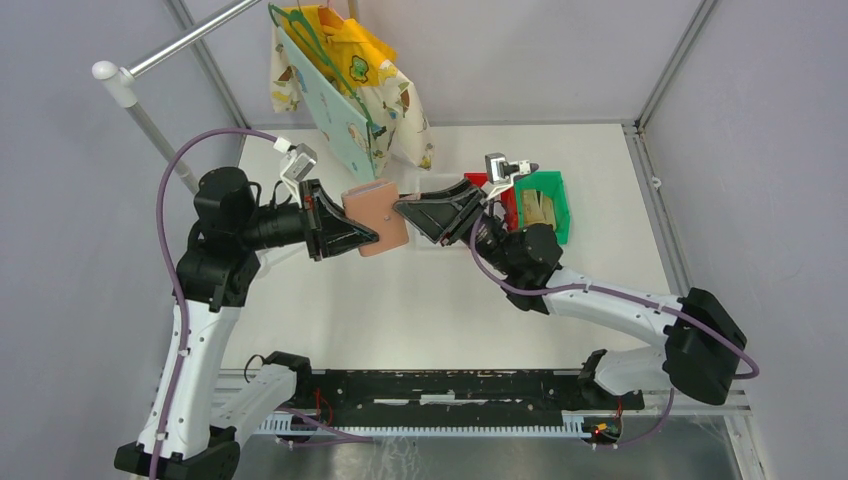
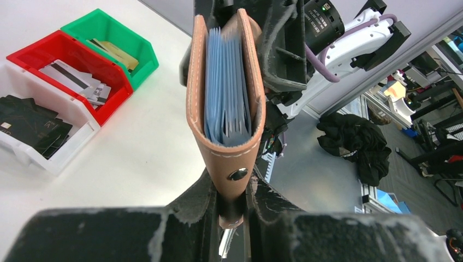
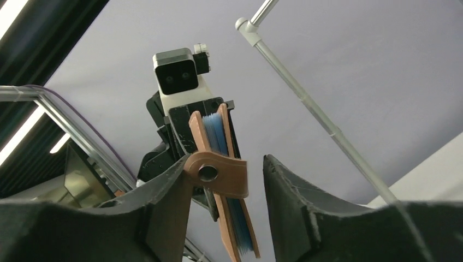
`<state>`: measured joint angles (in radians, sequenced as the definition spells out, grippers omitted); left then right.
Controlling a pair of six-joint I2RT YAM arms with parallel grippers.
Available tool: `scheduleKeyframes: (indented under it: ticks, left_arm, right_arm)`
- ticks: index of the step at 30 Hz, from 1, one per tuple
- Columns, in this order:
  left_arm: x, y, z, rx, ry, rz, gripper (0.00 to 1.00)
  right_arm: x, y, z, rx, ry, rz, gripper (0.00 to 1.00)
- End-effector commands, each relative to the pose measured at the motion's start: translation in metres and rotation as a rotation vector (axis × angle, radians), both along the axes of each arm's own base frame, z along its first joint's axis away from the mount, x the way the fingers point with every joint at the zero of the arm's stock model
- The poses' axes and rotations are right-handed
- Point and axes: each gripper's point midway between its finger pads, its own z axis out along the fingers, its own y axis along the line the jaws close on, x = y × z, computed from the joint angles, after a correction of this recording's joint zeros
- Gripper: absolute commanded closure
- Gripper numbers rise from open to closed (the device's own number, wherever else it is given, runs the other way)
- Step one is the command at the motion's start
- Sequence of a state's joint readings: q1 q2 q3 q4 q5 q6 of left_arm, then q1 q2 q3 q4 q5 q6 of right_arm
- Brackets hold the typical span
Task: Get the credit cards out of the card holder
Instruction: Open the card holder.
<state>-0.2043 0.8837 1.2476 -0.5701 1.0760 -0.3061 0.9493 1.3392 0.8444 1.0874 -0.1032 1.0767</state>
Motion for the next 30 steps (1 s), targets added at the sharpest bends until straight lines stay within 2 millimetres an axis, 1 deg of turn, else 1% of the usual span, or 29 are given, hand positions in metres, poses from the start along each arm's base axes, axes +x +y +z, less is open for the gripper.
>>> scheduleKeyframes:
  ticks: [1, 3, 5, 8, 10, 13, 16, 18, 21, 23, 27, 30]
  left_arm:
    - [-0.006, -0.001, 0.02, -0.041, -0.066, -0.016, 0.95]
    - [-0.005, -0.002, 0.024, -0.052, -0.071, -0.013, 0.95]
    - [-0.005, -0.002, 0.027, -0.062, -0.071, -0.012, 0.95]
    - [-0.004, -0.003, 0.029, -0.07, -0.067, -0.014, 0.95]
    - [-0.004, -0.003, 0.03, -0.071, -0.068, -0.015, 0.95]
    - [-0.006, -0.003, 0.031, -0.073, -0.073, -0.016, 0.95]
    - [-0.008, -0.003, 0.031, -0.074, -0.071, -0.02, 0.95]
    - [-0.008, -0.003, 0.031, -0.074, -0.069, -0.021, 0.95]
    - [-0.007, -0.003, 0.031, -0.073, -0.071, -0.022, 0.96]
    - [-0.004, -0.002, 0.032, -0.072, -0.088, -0.003, 0.98]
    - [-0.006, -0.002, 0.035, -0.078, -0.097, -0.004, 0.98]
    - [-0.007, -0.002, 0.033, -0.079, -0.084, -0.014, 0.98]
  right_arm:
    - [0.0, -0.02, 0.01, 0.018, 0.002, -0.055, 0.32]
    - [0.001, -0.023, 0.004, 0.024, 0.029, -0.063, 0.27]
    - [0.003, -0.023, -0.001, 0.027, 0.059, -0.061, 0.27]
    - [0.007, -0.017, -0.009, 0.006, 0.094, -0.062, 0.34]
    - [0.016, -0.013, -0.018, -0.032, 0.146, -0.095, 0.37]
    - [0.022, -0.011, -0.024, -0.077, 0.179, -0.148, 0.37]
    - [0.024, -0.017, -0.024, -0.066, 0.188, -0.187, 0.37]
    - [0.022, -0.019, -0.014, -0.028, 0.171, -0.183, 0.37]
    - [0.022, -0.01, 0.001, -0.026, 0.125, -0.169, 0.4]
    - [0.023, -0.006, 0.005, -0.021, 0.118, -0.161, 0.41]
    - [0.014, -0.006, 0.019, 0.079, 0.085, -0.097, 0.42]
    - [0.008, -0.007, 0.024, 0.135, 0.082, -0.046, 0.46]
